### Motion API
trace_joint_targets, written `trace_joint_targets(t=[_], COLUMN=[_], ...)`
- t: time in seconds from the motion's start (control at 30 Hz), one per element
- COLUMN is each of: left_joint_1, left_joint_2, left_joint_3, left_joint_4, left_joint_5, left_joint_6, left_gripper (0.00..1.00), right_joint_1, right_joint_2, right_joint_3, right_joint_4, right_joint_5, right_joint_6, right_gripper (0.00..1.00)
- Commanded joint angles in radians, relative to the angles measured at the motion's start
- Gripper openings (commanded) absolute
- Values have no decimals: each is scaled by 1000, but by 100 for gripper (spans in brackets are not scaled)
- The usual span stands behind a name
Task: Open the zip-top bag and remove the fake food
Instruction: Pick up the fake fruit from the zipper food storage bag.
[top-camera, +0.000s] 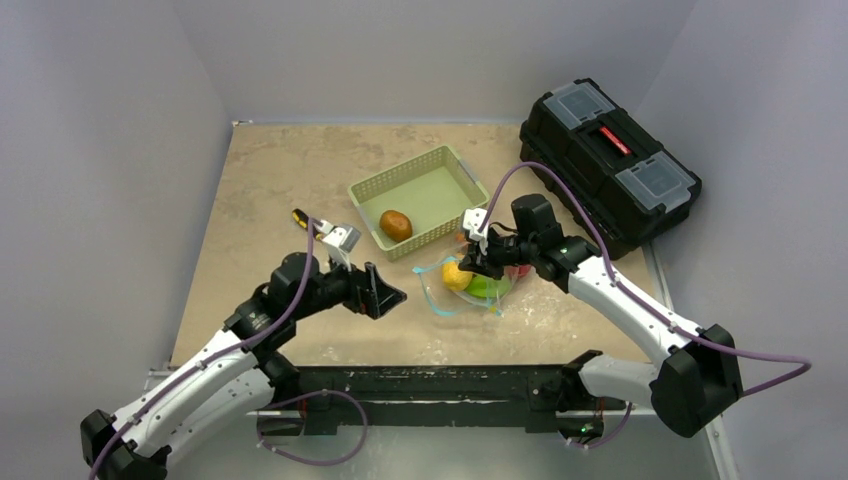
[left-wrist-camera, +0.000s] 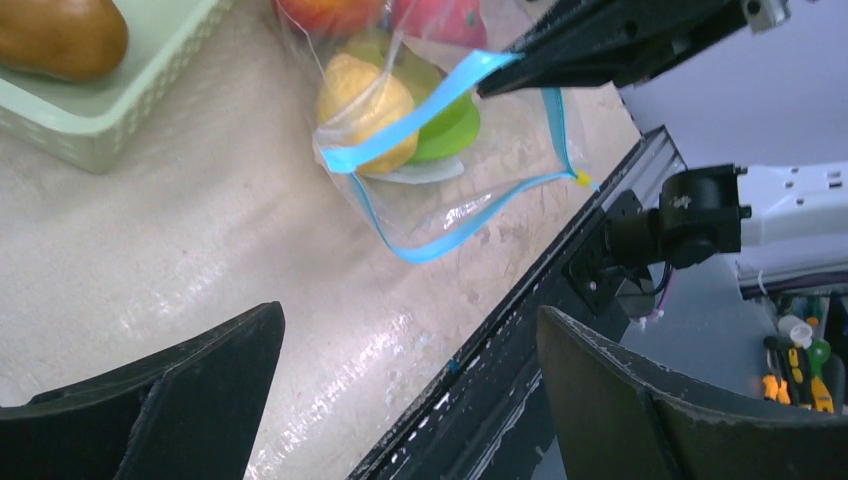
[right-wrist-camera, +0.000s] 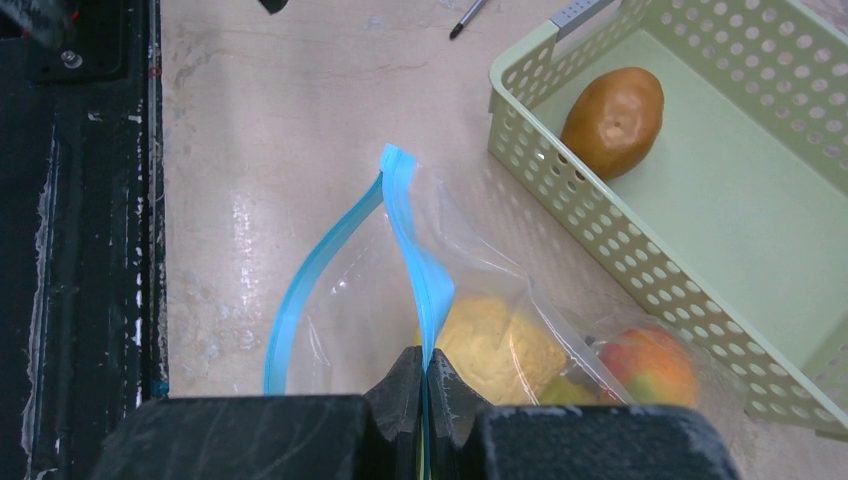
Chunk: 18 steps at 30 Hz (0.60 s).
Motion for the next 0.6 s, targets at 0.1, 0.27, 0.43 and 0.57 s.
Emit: trace_joint_targets(t=[0.1, 0.27, 0.43, 0.57], left_joint_1=[-152, -277, -384, -440], left_joint_2=[-30, 13, 88, 156], left_joint_3=[-98, -112, -108, -112], left_joint_4=[170, 223, 319, 394], left_joint_5=[-89, -178, -246, -301], left_joint_6=[40, 103, 164, 178], left_gripper=[95, 94, 94, 94], right_joint_1=[-7, -7, -7, -7], right_joint_2=[2, 7, 11, 11], right_joint_3=[6, 7, 9, 10], right_joint_4=[-2, -5, -8, -8], right_joint_5=[-23, -27, -28, -30], right_joint_6=[-19, -24, -25, -26], right_gripper=[0, 0, 0, 0])
